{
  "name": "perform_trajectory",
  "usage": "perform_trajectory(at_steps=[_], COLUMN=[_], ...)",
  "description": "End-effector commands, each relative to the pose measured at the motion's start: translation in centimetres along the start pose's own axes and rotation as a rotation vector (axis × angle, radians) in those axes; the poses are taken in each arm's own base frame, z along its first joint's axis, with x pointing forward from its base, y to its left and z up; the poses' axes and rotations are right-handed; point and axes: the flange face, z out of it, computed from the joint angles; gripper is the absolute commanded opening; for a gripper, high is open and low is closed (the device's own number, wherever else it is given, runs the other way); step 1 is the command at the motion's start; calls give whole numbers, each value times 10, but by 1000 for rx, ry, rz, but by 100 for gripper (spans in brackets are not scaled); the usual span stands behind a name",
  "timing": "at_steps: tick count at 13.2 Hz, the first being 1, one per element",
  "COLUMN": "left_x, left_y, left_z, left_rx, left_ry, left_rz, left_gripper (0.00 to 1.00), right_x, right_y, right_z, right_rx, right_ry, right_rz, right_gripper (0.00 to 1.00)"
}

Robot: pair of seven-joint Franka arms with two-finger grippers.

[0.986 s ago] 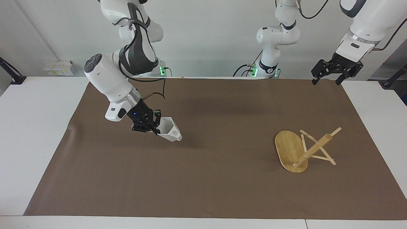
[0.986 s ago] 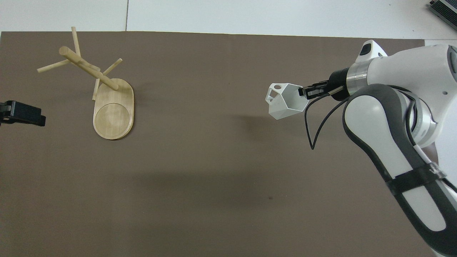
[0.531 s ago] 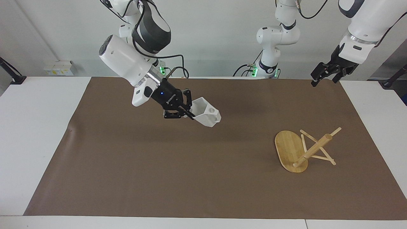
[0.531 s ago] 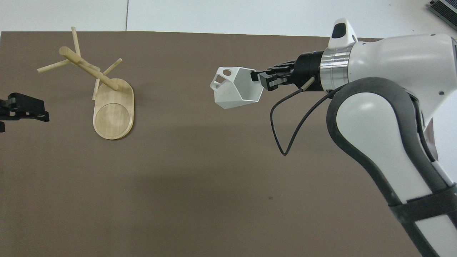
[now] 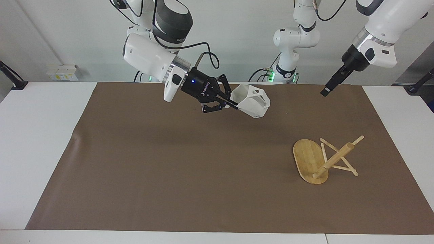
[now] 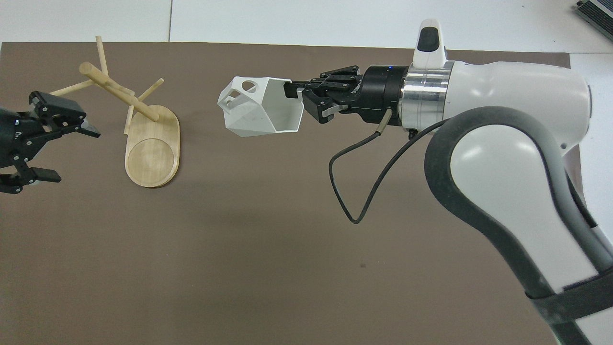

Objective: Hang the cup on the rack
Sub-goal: 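Lift the cup with the right gripper while the left gripper approaches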

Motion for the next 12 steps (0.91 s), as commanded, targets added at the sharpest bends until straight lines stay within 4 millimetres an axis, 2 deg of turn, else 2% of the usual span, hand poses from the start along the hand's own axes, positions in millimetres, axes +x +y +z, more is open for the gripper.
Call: perform_trajectory(at_steps=[1,2,5,12], left_x=[-9,-18,-19,-30], left_y=[14,28,54,61], left_z=[3,20,32,27], left_rx=[-76,-56,-57,-53], left_ry=[-35,-67,-117,-309], left_rz=[-194,-261,-501,-768], left_gripper=[100,100,100,100], right_x=[2,2,3,1], right_y=[-11,-21,-35,-36], right_z=[9,15,24,25], right_rx=[49,90,167,175], right_ry=[17,38,83,67], right_rz=[-28,-2,64,58], right_gripper=[0,0,0,0])
